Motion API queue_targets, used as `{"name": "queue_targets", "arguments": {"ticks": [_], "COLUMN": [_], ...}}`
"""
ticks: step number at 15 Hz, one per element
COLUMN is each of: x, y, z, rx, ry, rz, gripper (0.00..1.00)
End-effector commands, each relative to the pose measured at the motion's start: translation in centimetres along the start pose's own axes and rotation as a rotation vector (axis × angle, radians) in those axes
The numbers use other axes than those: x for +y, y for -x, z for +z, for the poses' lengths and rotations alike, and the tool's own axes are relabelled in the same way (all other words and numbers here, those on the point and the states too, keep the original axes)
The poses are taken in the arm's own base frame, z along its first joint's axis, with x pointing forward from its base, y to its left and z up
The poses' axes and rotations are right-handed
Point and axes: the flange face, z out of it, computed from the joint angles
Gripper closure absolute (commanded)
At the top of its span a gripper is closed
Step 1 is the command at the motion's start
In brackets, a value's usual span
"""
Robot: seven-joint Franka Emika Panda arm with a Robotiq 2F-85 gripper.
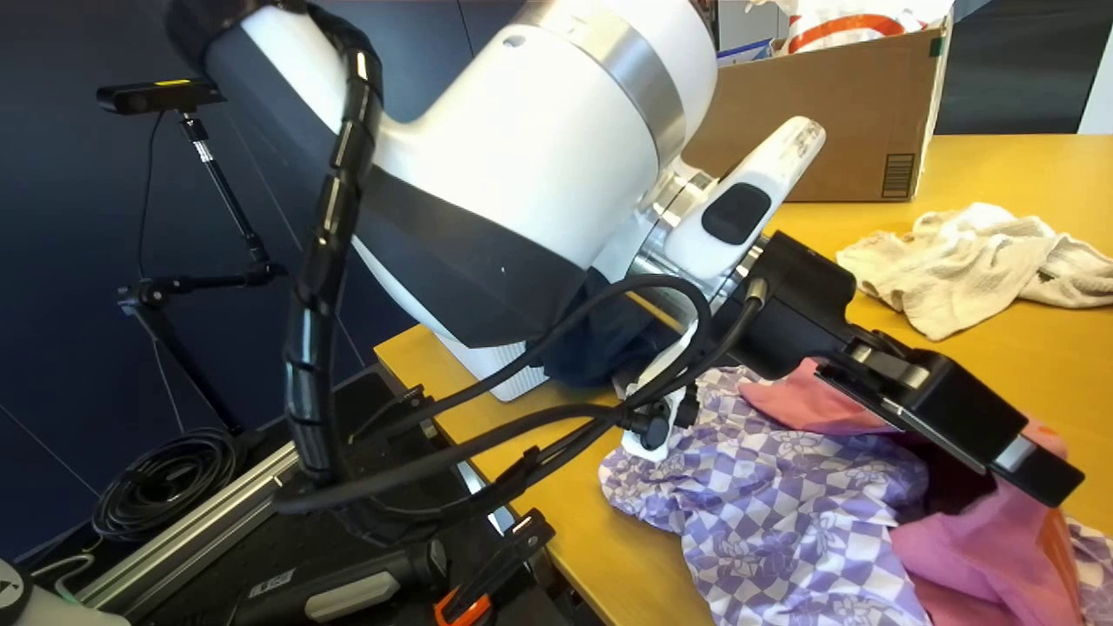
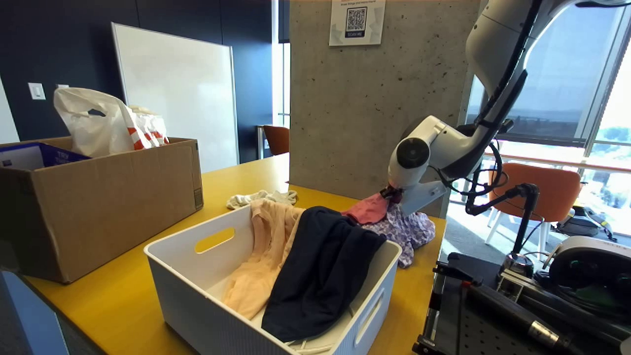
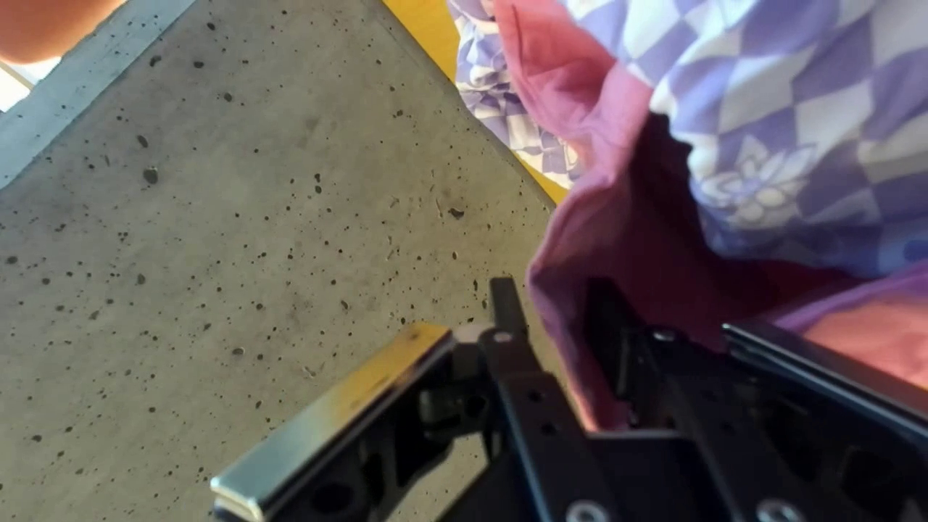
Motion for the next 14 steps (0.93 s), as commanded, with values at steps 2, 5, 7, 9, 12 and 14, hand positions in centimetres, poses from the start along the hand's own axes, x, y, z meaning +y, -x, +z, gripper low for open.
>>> {"name": "queue_targets", "arguments": {"ticks": [2,5,7,9,12,14], "x": [0.3,0.6,1.4,2.2,2.8,2.6], "y": [-0.3,-1.1,-3.3,-7.0,-13.3,-17.1], "z": [0.0,-0.7,-2.5,-4.9,-8.9,-13.1], "rx": [-0.003,0.004,0.021,0.041,0.052,0.047], "ry": [-0.016,-0.001,0.01,0.013,-0.014,-0.074], "rz": [0.001,0.02,0.075,0.162,0.322,0.434], "gripper": [1.0,0.99,0.99,0.99,0.99,0.99]}}
